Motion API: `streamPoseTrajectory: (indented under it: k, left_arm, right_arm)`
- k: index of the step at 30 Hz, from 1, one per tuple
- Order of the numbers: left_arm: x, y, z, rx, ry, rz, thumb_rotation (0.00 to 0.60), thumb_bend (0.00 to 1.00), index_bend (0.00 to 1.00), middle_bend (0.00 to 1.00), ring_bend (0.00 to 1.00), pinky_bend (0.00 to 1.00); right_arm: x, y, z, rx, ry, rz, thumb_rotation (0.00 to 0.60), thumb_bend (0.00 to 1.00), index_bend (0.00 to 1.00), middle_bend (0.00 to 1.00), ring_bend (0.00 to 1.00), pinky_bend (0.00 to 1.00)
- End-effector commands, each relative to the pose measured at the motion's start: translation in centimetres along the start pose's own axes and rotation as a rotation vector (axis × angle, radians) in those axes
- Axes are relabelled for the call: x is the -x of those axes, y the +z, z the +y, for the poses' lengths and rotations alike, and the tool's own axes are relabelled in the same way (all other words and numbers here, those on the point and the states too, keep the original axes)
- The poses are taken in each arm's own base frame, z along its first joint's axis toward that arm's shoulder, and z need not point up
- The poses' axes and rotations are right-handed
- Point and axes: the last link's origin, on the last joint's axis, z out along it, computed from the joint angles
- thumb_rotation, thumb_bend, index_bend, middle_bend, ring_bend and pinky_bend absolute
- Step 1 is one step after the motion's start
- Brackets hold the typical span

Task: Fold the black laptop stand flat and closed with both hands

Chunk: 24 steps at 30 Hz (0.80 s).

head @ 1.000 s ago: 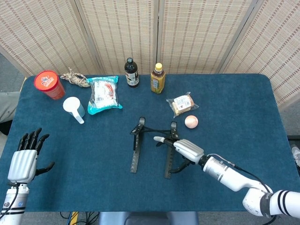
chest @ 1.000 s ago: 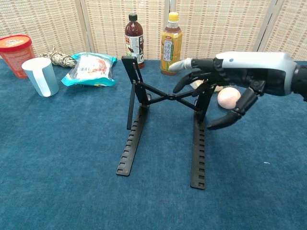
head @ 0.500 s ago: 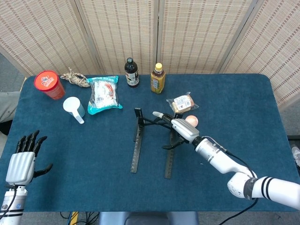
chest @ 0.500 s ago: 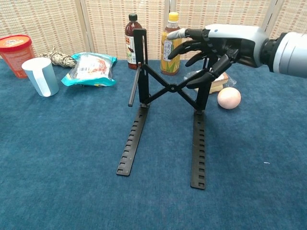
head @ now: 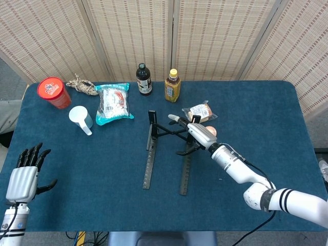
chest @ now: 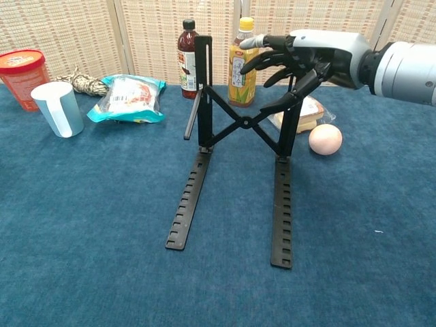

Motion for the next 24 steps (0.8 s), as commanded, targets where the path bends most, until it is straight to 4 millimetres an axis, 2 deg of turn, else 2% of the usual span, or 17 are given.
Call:
streamPoseTrajectory:
  k: [1,6,12,19,24]
  left_arm:
    - [0.0,0.0,0.1,0.004,0.000,-0.001,0.600,0.13,0.14,0.00,0.00,0.00]
    - [-0.1,0.0,0.2,0.004,0.001,0.003,0.600,0.13,0.14,0.00,0.00,0.00]
    - [-0.2,-0.1,0.0,-0.004,0.007,0.002,0.600,0.13,0.14,0.00,0.00,0.00]
    - [0.1,0.2,0.1,0.001,0.006,-0.007,0.600,0.13,0.14,0.00,0.00,0.00]
    - [0.3,0.5,0.5,0.015,0.005,-0.011,0.600,0.13,0.14,0.00,0.00,0.00]
  right_arm:
    - [-0.2,0.0,0.1,0.001,-0.005,0.003,0.600,0.06,0.02,0.19,0.07,0.18]
    - [-0.2,-0.2,-0.1,-0.005,-0.004,0.003,0.600,0.06,0.02,0.19,0.07,0.18]
    - [0.2,-2.6,-0.8,-0.048,0.020,-0.032,0.600,0.06,0.02,0.19,0.07,0.18]
    - [0.5,-6.2,0.4,0.005,0.017,-0.128,0.600,0.06,0.02,0.21,0.07,0.18]
    - [1.0,-7.0,1.6,0.065,0.014,-0.161,0.600,0.06,0.03,0.27,0.08,0.18]
